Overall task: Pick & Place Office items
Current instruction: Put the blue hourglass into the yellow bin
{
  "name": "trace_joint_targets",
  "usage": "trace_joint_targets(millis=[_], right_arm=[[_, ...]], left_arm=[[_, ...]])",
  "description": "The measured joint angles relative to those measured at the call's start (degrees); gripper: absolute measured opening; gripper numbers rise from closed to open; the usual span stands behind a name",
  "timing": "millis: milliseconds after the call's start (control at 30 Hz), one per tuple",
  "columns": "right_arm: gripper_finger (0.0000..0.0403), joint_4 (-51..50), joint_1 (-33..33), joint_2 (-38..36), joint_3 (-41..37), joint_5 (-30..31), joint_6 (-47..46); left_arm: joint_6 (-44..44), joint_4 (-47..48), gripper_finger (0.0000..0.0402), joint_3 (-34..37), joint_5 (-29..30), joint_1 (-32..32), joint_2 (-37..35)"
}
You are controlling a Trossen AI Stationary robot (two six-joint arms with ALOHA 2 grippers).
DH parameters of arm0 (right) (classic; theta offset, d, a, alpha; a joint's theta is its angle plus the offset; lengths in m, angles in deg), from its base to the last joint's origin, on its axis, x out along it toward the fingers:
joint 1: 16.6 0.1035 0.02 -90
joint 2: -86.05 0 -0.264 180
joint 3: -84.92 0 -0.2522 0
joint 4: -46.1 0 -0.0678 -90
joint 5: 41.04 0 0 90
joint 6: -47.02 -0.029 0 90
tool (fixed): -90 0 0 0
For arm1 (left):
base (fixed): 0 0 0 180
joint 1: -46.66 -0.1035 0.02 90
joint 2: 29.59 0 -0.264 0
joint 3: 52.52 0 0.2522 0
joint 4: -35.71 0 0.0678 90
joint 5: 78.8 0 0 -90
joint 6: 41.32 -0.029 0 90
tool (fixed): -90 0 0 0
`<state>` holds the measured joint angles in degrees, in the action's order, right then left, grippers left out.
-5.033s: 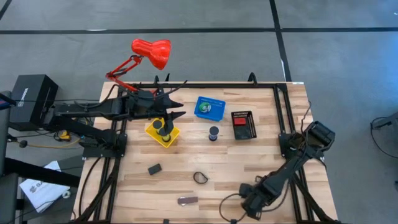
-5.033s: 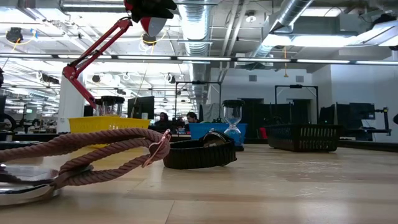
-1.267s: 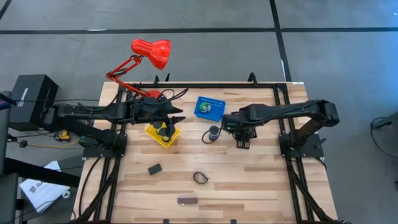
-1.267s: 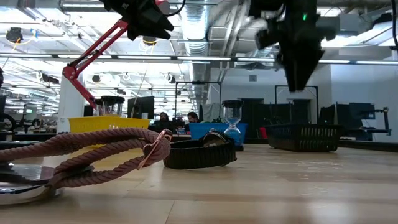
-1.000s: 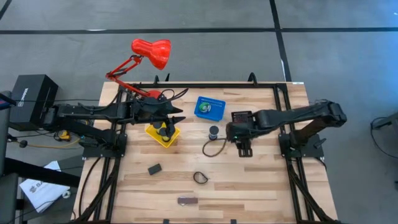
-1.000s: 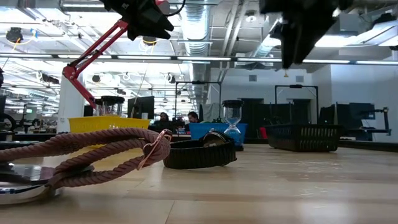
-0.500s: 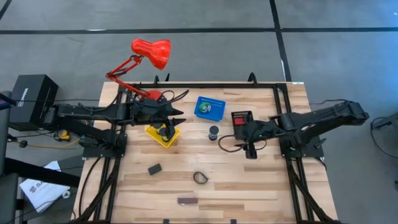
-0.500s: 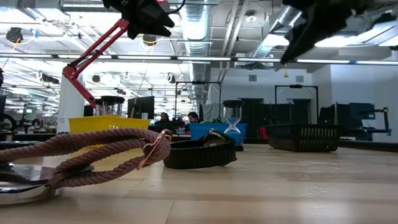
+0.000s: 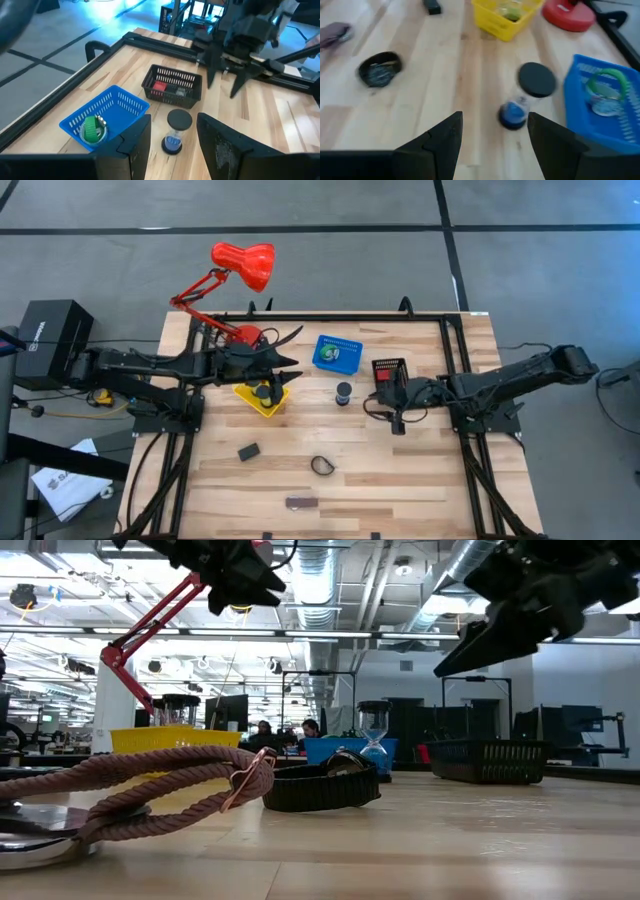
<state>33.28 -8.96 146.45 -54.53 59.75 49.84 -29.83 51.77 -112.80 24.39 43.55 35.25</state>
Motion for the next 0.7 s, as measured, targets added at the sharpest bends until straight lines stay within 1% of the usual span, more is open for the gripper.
trace_joint_targets(millis=[233, 400, 700], right_arm=[[0.0214, 1.04, -3.46, 0.00, 0.00, 0.00, 0.18], [0.0214, 1.40, -4.60, 0.00, 0.00, 0.00, 0.18], [0.0214, 3.13, -4.77, 0.00, 0.00, -0.02, 0.18]], left_arm=[[1.35, -1.52, 0.0153, 4.18, 0.00, 0.20, 0.00], [1.42, -2.16, 0.0153, 7.19, 0.01, 0.20, 0.02], [1.42, -3.99, 0.0153, 7.65, 0.00, 0.20, 0.02]])
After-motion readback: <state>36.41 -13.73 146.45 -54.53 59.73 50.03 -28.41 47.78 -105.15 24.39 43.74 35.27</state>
